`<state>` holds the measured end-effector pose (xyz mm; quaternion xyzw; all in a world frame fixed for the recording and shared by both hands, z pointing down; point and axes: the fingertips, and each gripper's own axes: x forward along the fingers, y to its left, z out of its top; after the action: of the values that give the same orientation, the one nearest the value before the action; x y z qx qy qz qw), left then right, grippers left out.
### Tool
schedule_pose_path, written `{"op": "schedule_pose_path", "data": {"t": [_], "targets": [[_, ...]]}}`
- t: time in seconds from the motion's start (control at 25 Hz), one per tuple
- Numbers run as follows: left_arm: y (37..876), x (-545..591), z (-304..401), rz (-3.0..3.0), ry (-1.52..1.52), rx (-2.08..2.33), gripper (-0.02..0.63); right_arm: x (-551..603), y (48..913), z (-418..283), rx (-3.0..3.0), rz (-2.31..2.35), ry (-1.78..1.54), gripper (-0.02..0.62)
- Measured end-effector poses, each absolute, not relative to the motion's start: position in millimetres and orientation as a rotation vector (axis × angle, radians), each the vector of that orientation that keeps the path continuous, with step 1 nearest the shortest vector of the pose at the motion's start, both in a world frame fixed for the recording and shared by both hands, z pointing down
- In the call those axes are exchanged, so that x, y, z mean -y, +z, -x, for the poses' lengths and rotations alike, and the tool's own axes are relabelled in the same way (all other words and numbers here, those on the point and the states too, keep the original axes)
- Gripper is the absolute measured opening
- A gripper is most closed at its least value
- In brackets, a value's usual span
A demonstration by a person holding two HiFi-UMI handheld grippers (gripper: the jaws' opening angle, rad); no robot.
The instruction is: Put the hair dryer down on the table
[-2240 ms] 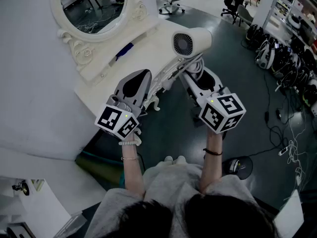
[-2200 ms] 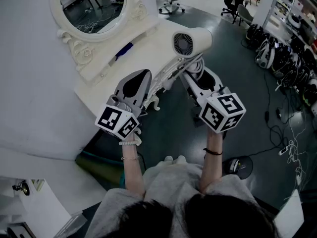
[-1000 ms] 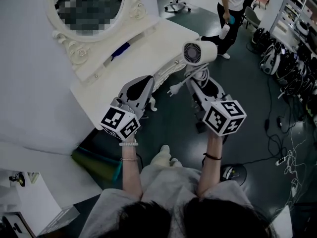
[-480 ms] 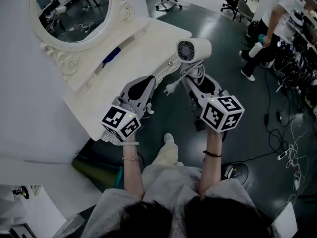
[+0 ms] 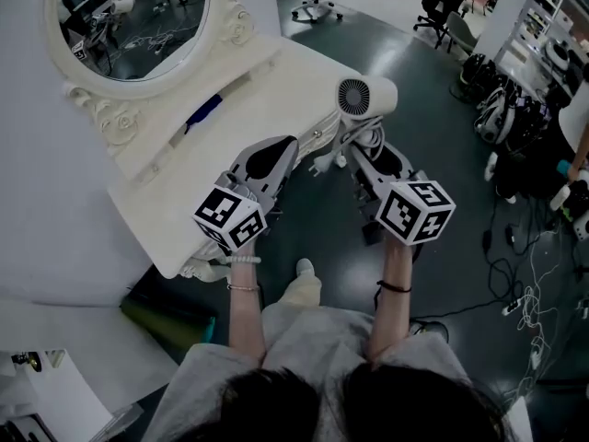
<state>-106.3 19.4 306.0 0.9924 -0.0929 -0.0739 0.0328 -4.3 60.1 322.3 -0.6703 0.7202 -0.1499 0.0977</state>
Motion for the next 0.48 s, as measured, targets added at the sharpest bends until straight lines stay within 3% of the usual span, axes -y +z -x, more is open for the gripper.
{"op": "schedule_pose_path", "data": {"t": [0.48], "targets": [[312.0,68.8,71.4,-3.027,-0.234,0.282,0.005,29.8,333.6,-26.6,-2.161,1.989,-0.504,0.184]]}}
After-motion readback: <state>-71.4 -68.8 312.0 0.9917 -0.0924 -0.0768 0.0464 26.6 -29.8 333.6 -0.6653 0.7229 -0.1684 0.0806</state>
